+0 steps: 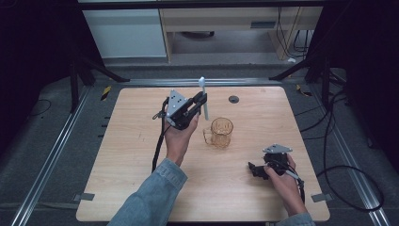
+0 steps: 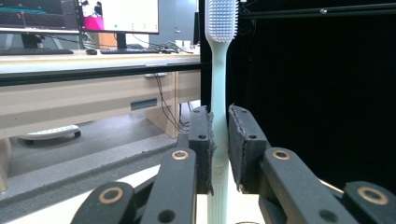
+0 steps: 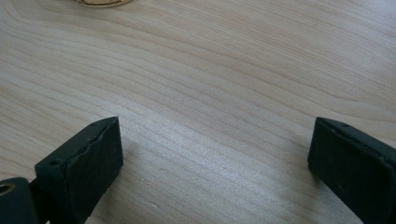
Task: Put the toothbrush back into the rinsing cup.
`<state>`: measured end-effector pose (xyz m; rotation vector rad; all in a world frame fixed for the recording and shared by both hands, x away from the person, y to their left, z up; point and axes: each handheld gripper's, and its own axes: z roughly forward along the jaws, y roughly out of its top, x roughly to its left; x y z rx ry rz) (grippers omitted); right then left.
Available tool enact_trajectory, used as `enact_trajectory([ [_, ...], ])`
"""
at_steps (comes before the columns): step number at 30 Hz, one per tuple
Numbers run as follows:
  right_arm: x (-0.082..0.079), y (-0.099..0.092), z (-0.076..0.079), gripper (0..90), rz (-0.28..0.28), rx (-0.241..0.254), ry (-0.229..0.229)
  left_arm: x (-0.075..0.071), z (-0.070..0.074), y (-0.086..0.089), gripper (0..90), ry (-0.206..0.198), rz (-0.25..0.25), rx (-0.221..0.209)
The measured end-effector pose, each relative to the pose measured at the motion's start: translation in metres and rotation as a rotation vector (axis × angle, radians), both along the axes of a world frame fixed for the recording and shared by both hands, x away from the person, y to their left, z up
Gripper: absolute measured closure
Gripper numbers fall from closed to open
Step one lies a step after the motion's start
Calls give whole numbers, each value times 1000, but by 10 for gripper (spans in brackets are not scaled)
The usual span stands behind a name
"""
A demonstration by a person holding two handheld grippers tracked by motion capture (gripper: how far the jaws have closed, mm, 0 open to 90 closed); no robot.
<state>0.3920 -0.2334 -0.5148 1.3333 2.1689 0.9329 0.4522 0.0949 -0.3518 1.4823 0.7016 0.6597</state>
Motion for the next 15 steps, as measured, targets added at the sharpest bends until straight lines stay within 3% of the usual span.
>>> enact_trajectory([
  [5,0,0,0,36,0,3,1,1,-6,4,794,-4,8,-37],
  [15,0,0,0,37,0,3,1,2,-15,6,794,-13,10,-52],
])
